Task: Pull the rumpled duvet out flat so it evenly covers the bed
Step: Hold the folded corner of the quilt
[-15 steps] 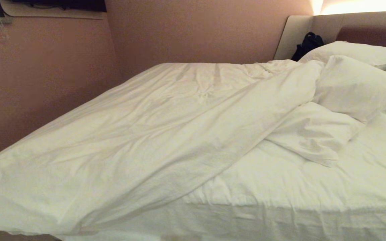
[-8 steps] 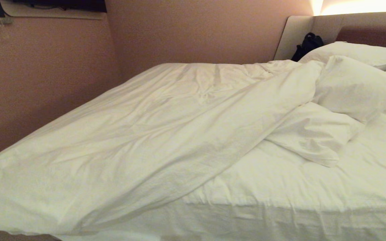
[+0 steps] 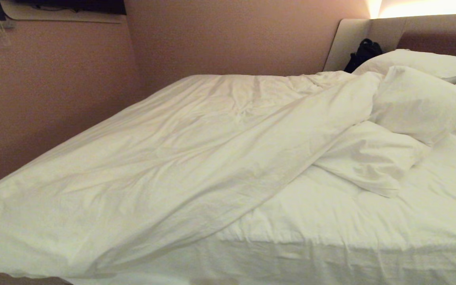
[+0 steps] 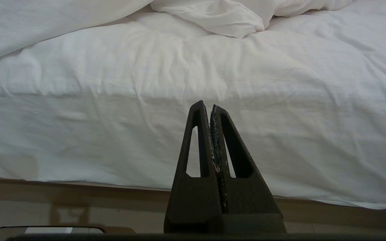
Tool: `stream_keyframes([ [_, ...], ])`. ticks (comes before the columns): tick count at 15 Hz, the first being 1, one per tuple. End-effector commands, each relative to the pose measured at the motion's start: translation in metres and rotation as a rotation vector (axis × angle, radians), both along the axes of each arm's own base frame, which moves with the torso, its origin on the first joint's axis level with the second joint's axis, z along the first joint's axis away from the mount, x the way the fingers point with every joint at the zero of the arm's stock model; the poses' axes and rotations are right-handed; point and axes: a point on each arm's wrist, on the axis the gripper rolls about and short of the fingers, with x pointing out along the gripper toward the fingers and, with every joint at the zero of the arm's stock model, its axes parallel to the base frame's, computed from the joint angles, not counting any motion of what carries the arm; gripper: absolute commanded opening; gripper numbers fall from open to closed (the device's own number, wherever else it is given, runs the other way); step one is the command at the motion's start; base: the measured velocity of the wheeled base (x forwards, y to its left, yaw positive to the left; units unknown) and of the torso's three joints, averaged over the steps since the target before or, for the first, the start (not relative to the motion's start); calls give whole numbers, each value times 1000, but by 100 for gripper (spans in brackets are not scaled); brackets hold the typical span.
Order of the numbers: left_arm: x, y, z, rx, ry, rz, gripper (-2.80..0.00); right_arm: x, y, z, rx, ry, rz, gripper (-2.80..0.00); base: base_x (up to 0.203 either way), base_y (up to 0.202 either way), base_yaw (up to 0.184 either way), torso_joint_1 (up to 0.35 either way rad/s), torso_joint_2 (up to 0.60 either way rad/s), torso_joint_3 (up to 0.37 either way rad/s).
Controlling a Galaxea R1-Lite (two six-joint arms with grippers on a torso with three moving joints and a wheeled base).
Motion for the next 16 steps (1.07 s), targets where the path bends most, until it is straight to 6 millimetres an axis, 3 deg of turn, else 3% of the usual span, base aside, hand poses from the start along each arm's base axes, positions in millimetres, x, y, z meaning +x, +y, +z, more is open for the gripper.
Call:
stream_keyframes([
  [1, 15, 0, -13, 6, -36, -12, -280, 0, 0, 0, 0, 0, 0, -280, 0, 0, 0, 0, 0, 0],
  [5, 36, -1, -41, 17, -10, -64, -280, 0, 0, 0, 0, 0, 0, -280, 0, 0, 0, 0, 0, 0],
  [11, 49, -3, -76, 25, 112, -120, -280, 0, 0, 0, 0, 0, 0, -280, 0, 0, 0, 0, 0, 0],
  [16, 52, -4, -80, 31, 101, -161, -280, 0, 0, 0, 0, 0, 0, -280, 0, 0, 0, 0, 0, 0],
])
